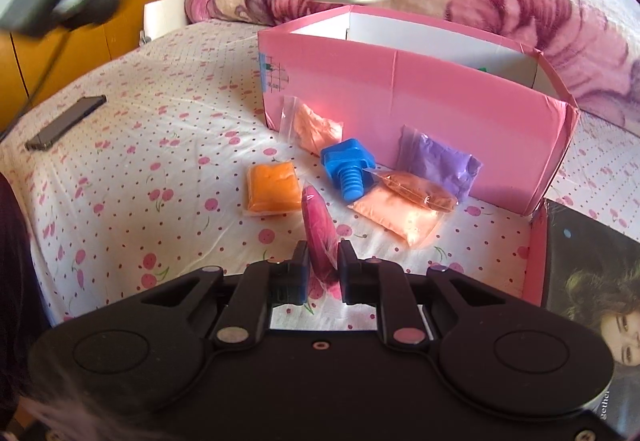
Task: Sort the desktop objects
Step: 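Lift the white charger cube with the left gripper and drop it into the pink box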
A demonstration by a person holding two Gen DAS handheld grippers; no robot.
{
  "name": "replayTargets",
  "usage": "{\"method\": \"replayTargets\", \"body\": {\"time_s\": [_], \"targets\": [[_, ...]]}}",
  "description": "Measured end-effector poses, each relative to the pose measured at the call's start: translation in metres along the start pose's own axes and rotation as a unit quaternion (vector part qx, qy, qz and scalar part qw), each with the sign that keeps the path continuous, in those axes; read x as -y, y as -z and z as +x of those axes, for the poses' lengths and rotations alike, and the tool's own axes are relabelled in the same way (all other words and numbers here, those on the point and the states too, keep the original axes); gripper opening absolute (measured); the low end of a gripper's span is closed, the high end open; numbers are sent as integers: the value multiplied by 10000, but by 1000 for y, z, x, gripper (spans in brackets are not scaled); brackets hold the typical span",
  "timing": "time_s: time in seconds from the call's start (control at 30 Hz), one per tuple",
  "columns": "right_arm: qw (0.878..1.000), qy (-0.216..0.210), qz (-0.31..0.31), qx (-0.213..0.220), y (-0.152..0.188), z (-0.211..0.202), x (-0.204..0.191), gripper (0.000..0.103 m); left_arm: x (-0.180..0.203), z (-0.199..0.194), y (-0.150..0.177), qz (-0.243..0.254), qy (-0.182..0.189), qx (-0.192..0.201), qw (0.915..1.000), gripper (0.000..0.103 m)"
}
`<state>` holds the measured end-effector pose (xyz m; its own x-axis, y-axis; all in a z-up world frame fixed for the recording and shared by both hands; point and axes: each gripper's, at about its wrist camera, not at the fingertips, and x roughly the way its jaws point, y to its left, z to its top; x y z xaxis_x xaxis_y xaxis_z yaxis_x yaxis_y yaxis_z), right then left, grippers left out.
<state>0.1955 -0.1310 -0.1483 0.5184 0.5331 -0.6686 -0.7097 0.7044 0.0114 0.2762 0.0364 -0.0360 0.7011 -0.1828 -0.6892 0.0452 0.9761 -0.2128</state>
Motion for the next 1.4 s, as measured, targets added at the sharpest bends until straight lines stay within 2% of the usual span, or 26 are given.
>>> {"method": "replayTargets", "body": {"time_s": [0.17, 0.27, 0.37, 0.53, 0.8, 0.93, 1.17, 1.3, 1.4], "targets": [[9996, -153, 241, 22, 0, 1, 8, 14, 25, 61, -18, 300, -100, -819, 9961, 45], [9991, -207, 379, 1, 0, 3, 15, 14, 32, 90, -17, 444, -101, -1359, 9897, 45], [9986, -239, 478, -32, 0, 7, 19, 14, 38, 110, -12, 760, -314, -1709, 9819, 45], [9983, -266, 510, -62, -1, 13, 20, 14, 34, 129, -8, 762, -426, -2082, 9742, 45], [9982, -224, 544, -128, 0, 19, 20, 14, 33, 140, -8, 614, -453, -2297, 9703, 46], [9984, -186, 521, -148, 1, 21, 20, 14, 34, 135, -12, 616, -504, -2170, 9729, 54], [9986, -148, 488, -151, 1, 22, 19, 14, 31, 97, -19, 691, -579, -1600, 9830, 55], [9983, -181, 537, -144, 2, 21, 21, 13, 22, 53, -14, 474, -574, -843, 9937, 55], [9978, -206, 611, -136, 2, 20, 23, 10, 11, 11, 1, 258, -775, -170, 9965, 55]]}}
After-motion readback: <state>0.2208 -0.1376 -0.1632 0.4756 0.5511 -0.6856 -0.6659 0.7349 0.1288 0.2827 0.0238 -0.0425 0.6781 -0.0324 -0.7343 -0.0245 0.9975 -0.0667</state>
